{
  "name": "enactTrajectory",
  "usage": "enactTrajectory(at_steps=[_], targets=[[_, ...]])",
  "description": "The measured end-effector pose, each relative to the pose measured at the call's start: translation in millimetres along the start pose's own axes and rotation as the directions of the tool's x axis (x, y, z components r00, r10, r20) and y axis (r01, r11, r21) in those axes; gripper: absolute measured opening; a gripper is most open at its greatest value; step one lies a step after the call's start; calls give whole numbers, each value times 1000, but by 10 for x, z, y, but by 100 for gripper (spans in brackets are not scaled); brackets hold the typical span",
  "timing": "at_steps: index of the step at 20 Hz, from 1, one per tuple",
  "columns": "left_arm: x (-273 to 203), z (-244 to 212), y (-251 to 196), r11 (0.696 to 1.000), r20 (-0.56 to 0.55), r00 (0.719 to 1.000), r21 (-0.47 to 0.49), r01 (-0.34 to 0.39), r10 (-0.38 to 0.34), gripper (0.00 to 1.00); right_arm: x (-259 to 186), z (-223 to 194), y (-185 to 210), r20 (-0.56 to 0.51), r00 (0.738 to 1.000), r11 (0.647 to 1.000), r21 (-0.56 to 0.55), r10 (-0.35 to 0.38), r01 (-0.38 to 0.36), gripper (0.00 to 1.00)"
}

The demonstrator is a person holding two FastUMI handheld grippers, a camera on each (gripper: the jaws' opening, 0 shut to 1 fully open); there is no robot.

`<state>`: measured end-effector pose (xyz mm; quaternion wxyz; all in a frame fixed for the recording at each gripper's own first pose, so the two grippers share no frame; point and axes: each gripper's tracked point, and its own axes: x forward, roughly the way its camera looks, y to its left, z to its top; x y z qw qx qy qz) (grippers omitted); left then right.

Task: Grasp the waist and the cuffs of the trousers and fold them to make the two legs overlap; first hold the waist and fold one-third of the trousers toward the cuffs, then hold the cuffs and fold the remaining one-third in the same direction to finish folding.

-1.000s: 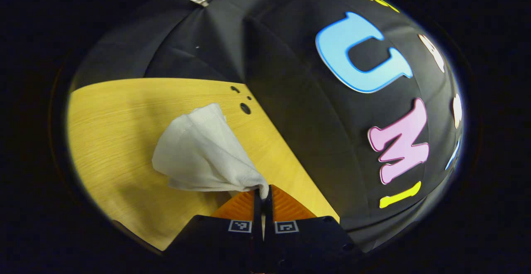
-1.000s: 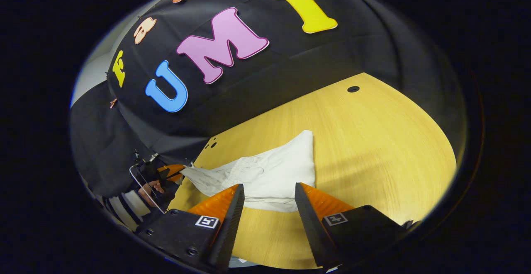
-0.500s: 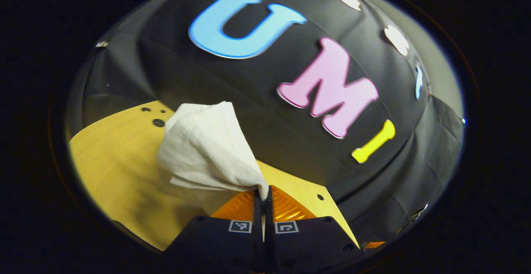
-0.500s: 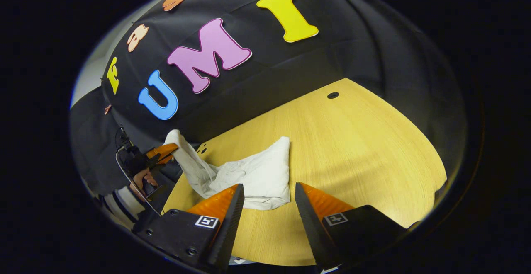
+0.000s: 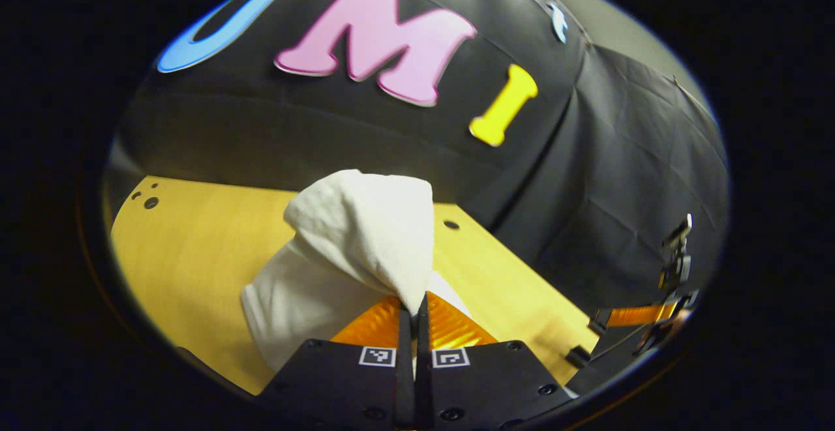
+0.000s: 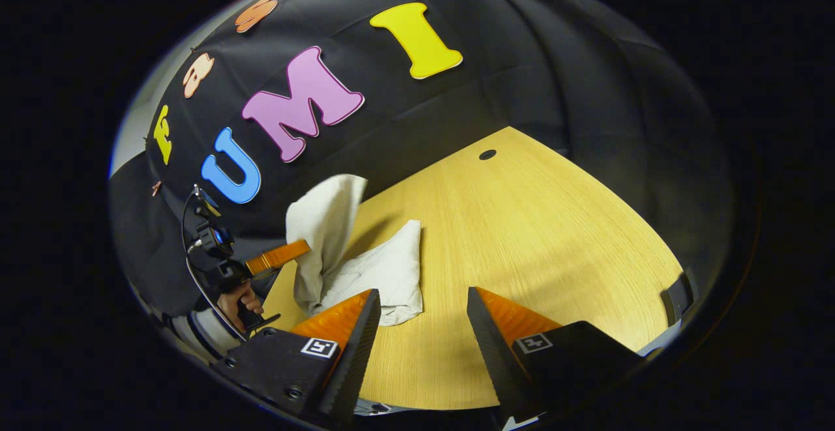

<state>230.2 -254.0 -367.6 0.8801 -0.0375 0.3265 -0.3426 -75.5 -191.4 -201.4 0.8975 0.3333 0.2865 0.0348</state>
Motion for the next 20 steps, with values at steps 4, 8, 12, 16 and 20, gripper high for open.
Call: enactTrajectory(at_steps=[4,8,12,16,20], targets=[[309,-728,-100,964,-210,978,261,54,2,6,-61,54,-115,19,999,999,21,-26,26,83],[385,-824,35,880,-256,964,472,60,72,6,-110,46,-160,22,999,999,28,-42,42,83],[412,-940,-2,794,-231,966,606,51,115,14,-99,46,-183,19,999,998,40,-50,49,83],[302,-947,-350,774,-239,971,616,148,4,67,-107,35,-209,20,998,997,44,-59,58,83],[139,-837,-528,791,-229,970,577,204,-83,90,-158,23,-257,19,997,996,49,-73,72,83]])
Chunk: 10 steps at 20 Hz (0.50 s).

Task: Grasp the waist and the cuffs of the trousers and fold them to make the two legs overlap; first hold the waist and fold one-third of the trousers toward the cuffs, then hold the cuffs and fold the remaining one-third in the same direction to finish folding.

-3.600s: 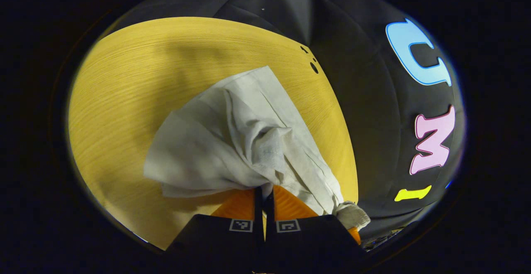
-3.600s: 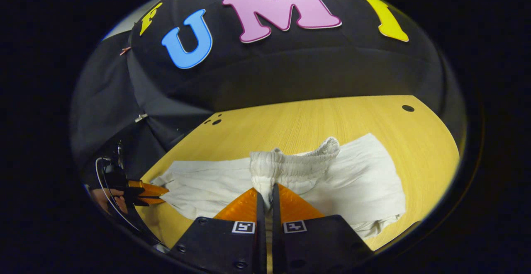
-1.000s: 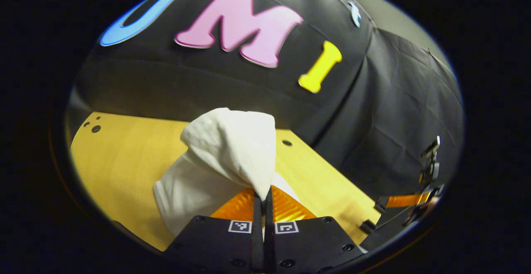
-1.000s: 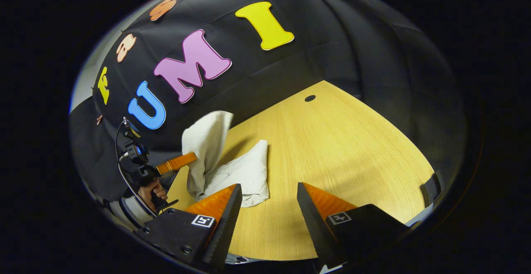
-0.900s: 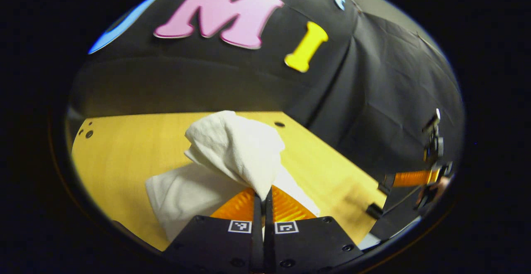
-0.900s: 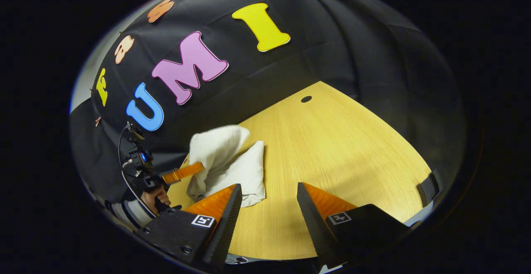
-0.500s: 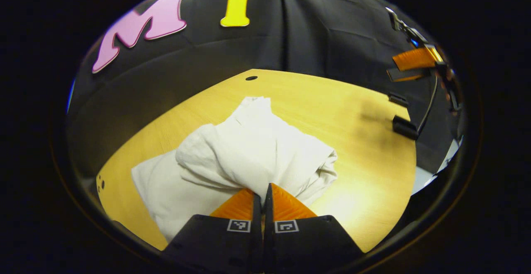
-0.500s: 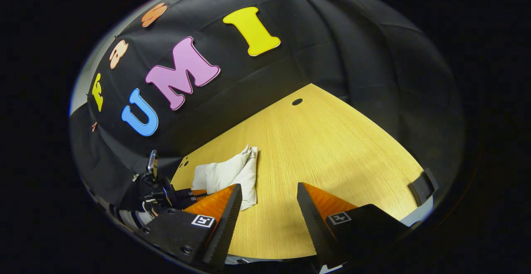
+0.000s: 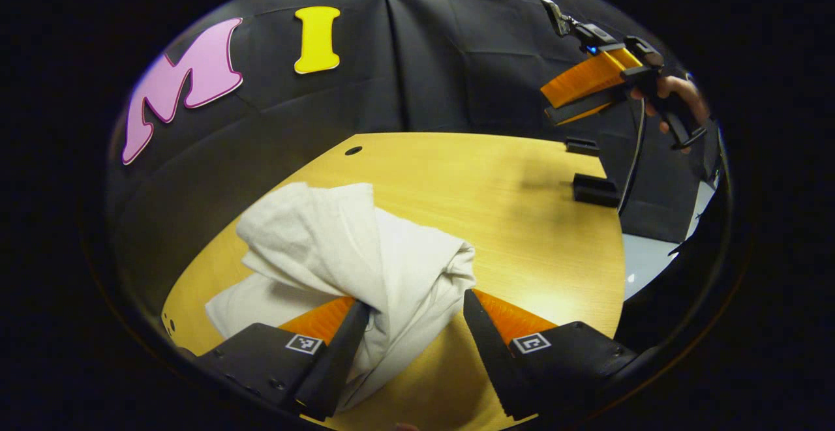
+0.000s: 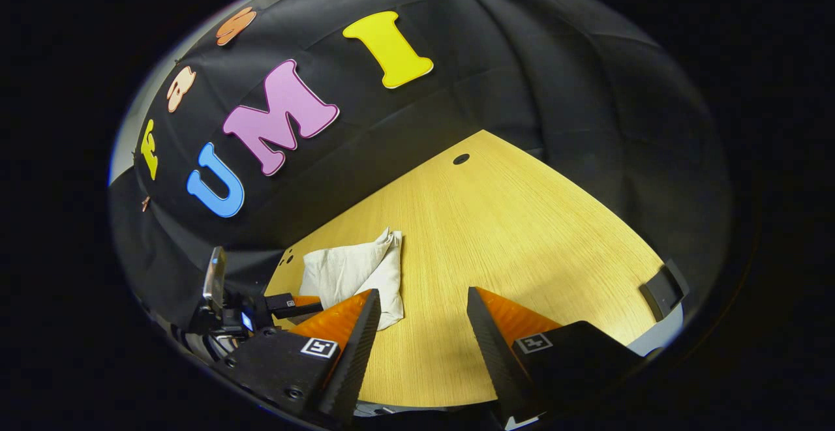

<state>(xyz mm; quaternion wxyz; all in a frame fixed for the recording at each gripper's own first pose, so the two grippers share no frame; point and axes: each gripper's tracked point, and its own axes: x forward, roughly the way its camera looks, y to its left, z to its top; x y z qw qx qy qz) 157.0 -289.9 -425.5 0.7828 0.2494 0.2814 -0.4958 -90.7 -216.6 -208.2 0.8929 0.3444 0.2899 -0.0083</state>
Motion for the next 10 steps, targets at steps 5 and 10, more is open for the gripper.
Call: enactTrajectory(at_steps=[5,10], targets=[[-78,108,78,999,22,1000,-31,-20,21,97,-86,10,-1,16,1000,1000,18,-13,12,83],[-393,314,253,974,60,994,-214,-79,94,98,-191,83,168,50,999,1000,19,5,-6,83]])
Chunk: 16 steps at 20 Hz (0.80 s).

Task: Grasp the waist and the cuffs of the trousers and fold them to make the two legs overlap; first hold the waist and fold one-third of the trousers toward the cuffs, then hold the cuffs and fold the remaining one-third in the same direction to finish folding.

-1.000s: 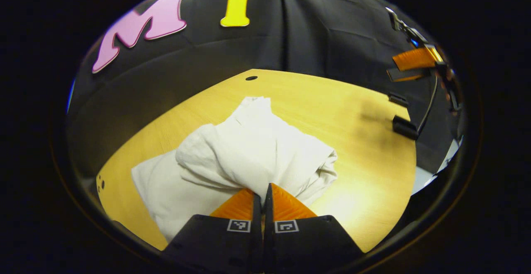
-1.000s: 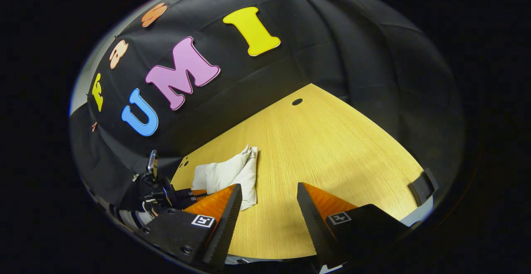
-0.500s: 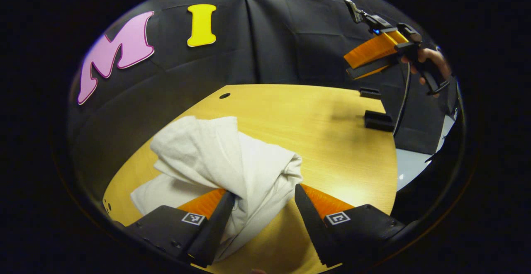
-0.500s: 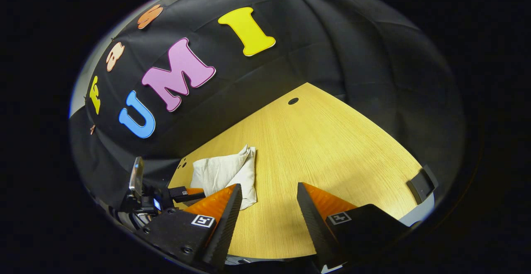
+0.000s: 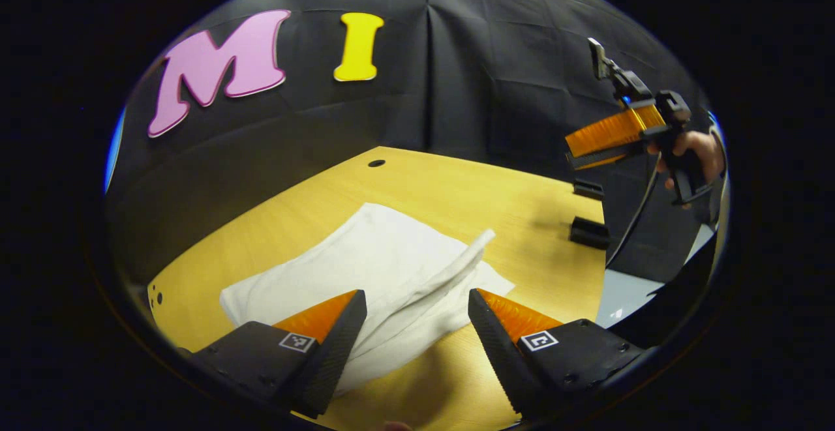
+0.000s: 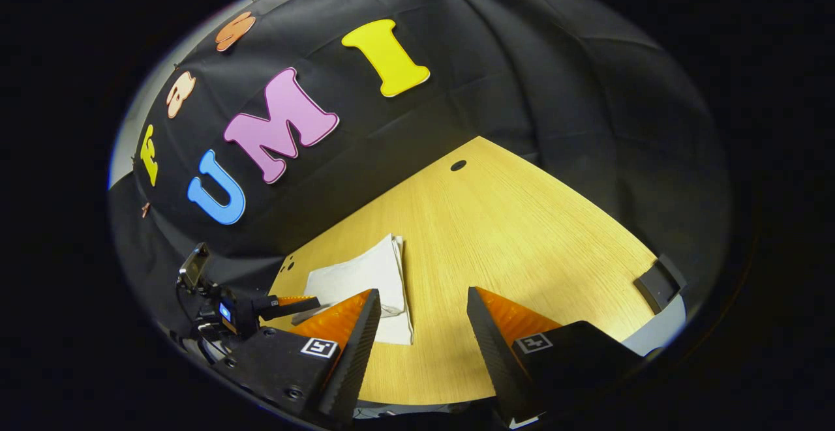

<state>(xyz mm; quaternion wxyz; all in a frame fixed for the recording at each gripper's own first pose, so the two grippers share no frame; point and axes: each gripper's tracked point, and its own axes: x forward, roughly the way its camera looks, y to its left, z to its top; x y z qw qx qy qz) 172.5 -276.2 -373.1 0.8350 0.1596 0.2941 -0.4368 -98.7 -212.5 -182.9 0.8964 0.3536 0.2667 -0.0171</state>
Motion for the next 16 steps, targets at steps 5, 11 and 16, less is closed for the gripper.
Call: enactTrajectory(at_steps=[5,11,16], targets=[[-644,286,240,984,76,993,-159,-82,95,99,-175,165,396,54,997,999,-13,53,-53,84],[-1389,531,556,945,145,972,-298,-137,187,99,-349,512,1079,156,981,988,-124,115,-96,85],[-1869,562,736,925,164,953,-329,-191,255,97,-366,632,1656,212,966,956,-279,147,-85,94]])
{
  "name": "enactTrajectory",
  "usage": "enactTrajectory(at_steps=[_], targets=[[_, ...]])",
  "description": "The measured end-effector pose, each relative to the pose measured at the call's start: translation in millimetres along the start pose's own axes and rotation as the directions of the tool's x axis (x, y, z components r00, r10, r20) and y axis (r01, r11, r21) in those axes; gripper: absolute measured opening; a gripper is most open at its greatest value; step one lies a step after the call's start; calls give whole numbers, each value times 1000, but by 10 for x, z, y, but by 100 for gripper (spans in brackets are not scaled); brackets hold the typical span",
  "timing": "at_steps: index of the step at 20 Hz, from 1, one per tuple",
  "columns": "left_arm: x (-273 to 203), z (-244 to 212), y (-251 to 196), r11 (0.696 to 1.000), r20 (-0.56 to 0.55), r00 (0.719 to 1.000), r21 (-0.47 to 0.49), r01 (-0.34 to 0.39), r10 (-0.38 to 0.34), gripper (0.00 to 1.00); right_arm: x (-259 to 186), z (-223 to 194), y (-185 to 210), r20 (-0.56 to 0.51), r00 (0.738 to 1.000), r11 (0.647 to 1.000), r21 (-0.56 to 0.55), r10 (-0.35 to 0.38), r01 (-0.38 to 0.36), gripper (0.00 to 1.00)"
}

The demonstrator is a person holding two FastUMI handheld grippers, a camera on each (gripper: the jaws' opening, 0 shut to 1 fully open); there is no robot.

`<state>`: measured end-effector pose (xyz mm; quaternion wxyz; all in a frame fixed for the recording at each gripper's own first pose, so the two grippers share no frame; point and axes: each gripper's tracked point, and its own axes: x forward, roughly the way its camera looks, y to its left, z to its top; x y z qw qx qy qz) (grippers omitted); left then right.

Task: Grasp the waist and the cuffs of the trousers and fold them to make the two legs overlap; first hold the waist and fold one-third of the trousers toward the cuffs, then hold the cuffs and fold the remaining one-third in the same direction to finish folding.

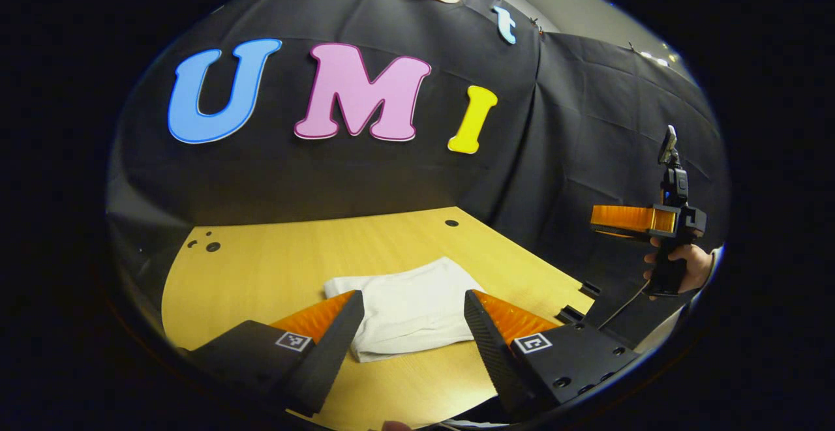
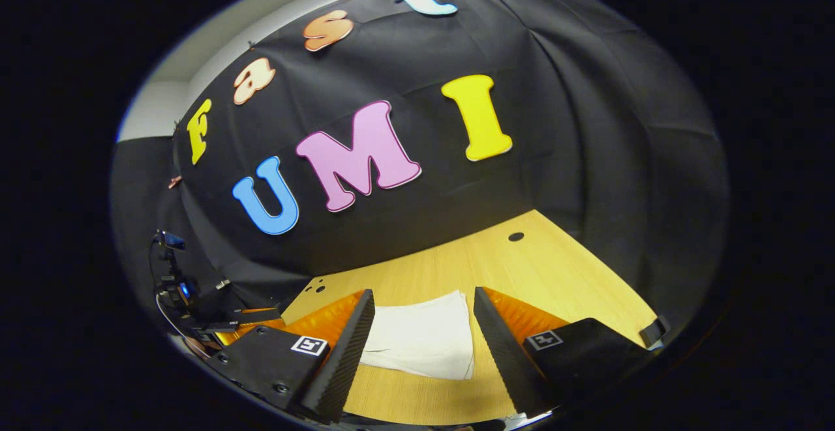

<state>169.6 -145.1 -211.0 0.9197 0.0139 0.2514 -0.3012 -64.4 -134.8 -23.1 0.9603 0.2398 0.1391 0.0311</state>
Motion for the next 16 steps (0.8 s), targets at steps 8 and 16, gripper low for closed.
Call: enactTrajectory(at_steps=[8,16], targets=[[-573,-141,342,995,-4,997,-53,-81,81,97,180,-234,843,-69,993,984,-145,96,-105,98],[-686,-231,367,993,-16,996,-84,-85,84,97,218,-317,1104,-108,984,973,-173,139,-156,98]])
